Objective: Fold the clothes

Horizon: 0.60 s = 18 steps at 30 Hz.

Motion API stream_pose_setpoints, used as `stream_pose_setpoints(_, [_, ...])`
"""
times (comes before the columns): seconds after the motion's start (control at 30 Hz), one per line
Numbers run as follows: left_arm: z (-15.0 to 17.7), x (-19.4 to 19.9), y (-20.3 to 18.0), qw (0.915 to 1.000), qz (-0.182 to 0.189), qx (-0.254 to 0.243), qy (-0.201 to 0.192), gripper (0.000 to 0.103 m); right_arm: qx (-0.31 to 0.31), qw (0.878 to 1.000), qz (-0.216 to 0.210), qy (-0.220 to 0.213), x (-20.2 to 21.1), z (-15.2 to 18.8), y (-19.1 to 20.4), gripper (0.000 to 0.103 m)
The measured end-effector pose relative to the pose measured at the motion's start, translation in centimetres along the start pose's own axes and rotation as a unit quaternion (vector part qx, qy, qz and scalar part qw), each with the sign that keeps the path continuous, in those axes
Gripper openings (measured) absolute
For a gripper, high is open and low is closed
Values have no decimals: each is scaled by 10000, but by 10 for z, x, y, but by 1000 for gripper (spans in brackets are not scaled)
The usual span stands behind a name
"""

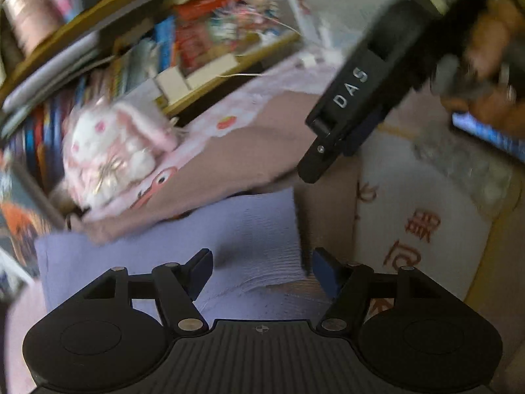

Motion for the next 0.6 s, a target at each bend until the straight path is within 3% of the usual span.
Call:
stream_pose_setpoints(0.27, [-5, -14, -13, 9981, -457, -387, 146, 68, 530, 9983, 51, 230, -9, 11, 10, 54])
stream_pose_setpoints(0.3, [-5, -15, -12, 9980, -475, -386, 153, 52, 638, 9976, 118, 232, -11, 11, 12, 53])
stream_pose_setpoints(0.33, [-4, -15, -8, 9985, -426, -315, 144, 20, 717, 9969, 212, 239, -13, 12, 14, 50])
stream_pose_setpoints(0.37, [-2, -14, -2, 9989, -383, -221, 124, 11, 793, 9961, 308, 245, -16, 12, 16, 48])
stream_pose_setpoints(0.5, [1, 18, 54, 9945, -398, 922, -303, 9, 944, 9938, 537, 239, -23, 13, 20, 46])
stream_pose_setpoints(0.6, [8, 43, 106, 9793, -448, 1880, -604, 8, 1088, 9911, 737, 195, -25, 15, 23, 44])
Point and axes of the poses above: each gripper's, at about its wrist camera, not at the fingertips, and x roughly against the way its jaws point, y to its left, z to its underside, the point moved 3 cm from there along -x, roughly the way its jaws point, and after that the axes turned 1 degree about y, right-handed, at the moved point
